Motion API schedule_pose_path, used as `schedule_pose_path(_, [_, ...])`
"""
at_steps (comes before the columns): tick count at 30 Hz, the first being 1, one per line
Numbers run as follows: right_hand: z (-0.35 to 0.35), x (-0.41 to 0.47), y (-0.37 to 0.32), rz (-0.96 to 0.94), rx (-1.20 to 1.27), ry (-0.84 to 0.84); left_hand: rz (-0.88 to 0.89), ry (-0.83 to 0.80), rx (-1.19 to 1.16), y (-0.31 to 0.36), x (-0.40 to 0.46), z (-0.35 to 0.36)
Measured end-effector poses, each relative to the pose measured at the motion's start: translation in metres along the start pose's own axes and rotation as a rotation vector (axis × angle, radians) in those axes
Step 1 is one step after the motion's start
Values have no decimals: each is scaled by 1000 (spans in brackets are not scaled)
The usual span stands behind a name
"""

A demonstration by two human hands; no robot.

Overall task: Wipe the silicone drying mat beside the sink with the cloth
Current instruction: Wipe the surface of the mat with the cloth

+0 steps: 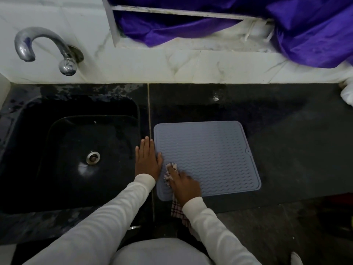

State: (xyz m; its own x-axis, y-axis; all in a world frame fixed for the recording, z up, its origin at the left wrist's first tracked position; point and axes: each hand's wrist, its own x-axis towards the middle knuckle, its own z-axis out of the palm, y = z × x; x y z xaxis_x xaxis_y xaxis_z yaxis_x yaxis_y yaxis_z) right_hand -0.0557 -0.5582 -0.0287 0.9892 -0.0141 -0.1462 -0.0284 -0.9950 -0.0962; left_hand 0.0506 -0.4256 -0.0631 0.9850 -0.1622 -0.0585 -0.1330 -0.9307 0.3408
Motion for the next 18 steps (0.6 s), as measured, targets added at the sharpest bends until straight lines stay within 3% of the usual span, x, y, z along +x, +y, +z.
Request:
schedule_pose_path(6, [-9,-4,30,109,110,-11,1,-24,-36,0,0,-4])
schedule_pose_path(11, [-21,-11,99,268,231,-56,-1,-36,-22,-1,1,-3])
schedule_pose_path(18, [-31,-23,189,477,330,25,-13,-39,1,-1,2,0])
